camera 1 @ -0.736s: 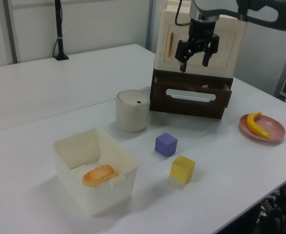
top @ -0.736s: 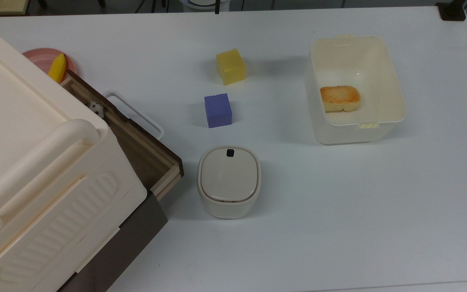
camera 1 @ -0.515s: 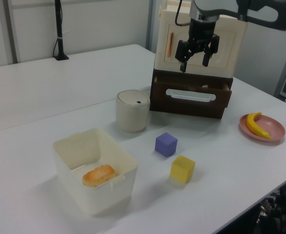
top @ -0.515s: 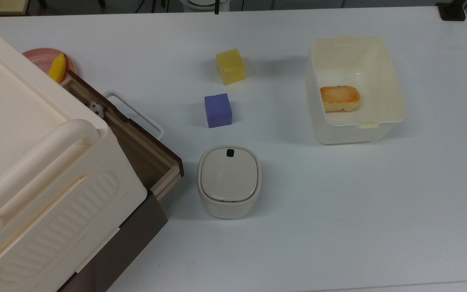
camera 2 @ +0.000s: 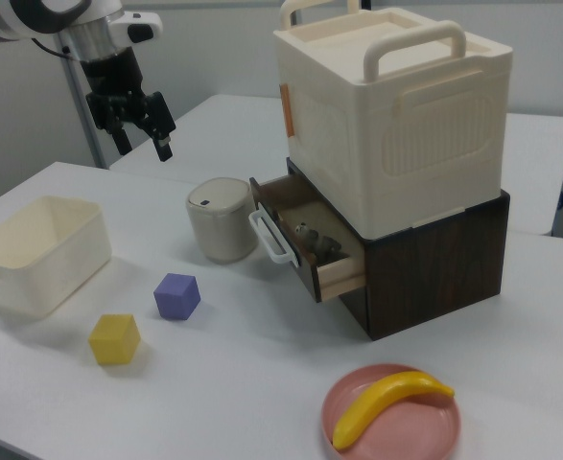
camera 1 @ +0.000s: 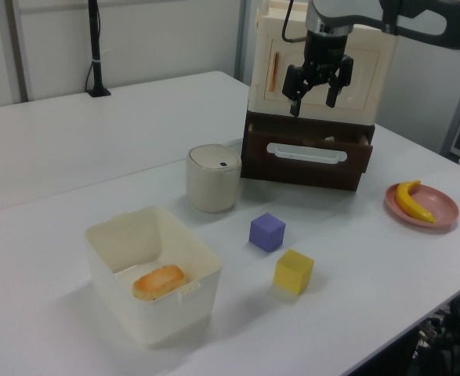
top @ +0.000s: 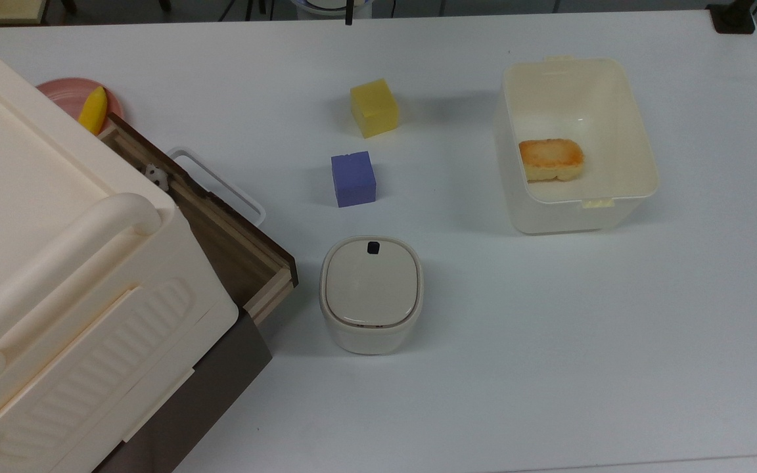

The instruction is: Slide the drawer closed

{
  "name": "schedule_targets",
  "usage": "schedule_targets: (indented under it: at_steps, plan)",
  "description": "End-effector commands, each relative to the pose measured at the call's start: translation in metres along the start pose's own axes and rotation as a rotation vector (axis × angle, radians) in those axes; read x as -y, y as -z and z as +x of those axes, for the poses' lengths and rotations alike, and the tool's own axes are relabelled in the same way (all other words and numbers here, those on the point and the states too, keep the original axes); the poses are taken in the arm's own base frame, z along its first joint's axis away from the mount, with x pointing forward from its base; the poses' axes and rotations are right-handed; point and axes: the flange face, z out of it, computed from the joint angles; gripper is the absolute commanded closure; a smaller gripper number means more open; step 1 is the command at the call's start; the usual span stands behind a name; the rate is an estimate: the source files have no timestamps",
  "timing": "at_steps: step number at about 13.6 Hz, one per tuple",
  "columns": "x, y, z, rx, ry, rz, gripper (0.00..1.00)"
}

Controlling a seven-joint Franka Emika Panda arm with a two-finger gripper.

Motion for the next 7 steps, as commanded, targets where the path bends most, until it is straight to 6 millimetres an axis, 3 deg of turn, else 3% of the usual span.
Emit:
schedule_targets:
  at_steps: [1,7]
  plan:
    - [-0.0008,-0.0017,-0.002,-0.018,-0.007,0.024,0.0]
    - [-0.0011,-0.0035,-0.0024,-0.012,-0.002,0.02,0.0]
